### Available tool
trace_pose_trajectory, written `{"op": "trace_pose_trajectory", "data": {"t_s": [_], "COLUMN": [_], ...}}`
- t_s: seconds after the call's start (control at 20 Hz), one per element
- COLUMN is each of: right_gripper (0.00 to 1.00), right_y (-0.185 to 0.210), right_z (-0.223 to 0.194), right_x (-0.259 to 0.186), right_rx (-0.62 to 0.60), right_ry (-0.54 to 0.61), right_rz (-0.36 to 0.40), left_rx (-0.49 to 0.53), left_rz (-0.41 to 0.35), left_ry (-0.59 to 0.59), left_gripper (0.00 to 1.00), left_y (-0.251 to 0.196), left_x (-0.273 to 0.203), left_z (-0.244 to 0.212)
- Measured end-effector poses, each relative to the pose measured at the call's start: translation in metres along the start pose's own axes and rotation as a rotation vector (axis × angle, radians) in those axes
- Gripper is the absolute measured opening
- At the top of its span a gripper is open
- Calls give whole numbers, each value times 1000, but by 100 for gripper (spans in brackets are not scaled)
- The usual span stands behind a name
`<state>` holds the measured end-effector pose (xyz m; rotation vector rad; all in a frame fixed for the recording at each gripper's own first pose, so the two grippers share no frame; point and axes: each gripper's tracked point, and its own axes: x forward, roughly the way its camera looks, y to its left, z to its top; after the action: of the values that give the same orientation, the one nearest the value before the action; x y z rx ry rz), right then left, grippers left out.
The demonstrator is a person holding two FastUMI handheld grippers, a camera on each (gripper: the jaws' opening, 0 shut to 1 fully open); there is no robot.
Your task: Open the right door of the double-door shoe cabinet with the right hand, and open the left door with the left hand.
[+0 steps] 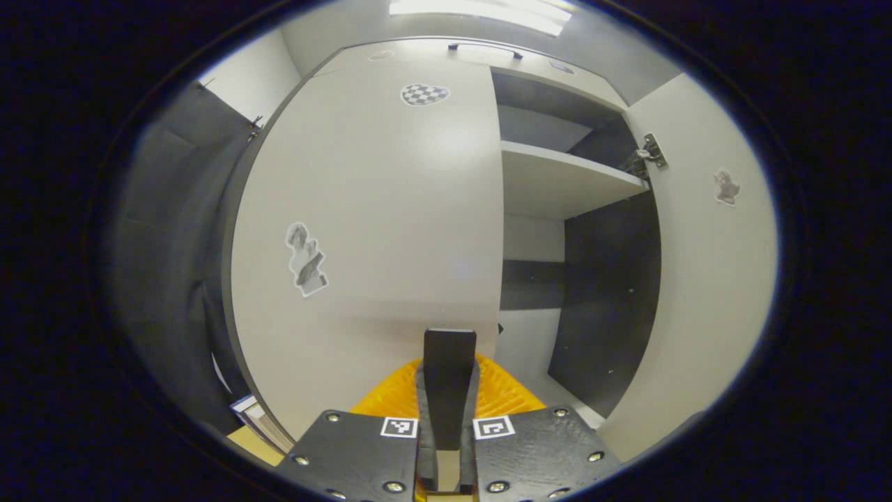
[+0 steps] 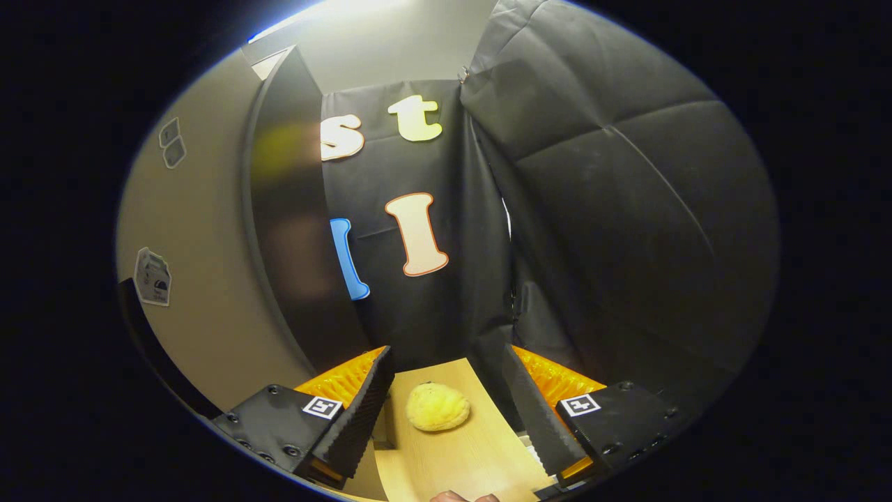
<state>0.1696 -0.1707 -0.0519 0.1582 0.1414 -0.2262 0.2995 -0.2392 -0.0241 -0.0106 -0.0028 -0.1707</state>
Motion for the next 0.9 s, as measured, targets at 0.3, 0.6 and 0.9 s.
{"op": "trace_pose_trajectory", "data": {"t_s": [0.3, 0.6, 0.9], "right_gripper": [98, 98, 98], "right_y": [-4, -9, -5], "right_z": [-6, 0, -19], "right_x": [-28, -64, -110], "right_rx": [-21, -17, 12], "right_ry": [10, -34, -28], "right_rz": [-44, -114, -163], "left_rx": [-8, -17, -13], "left_rz": [-54, -94, -126], "left_ry": [-3, -1, 6], "left_gripper": [14, 14, 14], "left_y": [1, 4, 4], "left_x": [0, -3, -3], "left_z": [4, 8, 14]}}
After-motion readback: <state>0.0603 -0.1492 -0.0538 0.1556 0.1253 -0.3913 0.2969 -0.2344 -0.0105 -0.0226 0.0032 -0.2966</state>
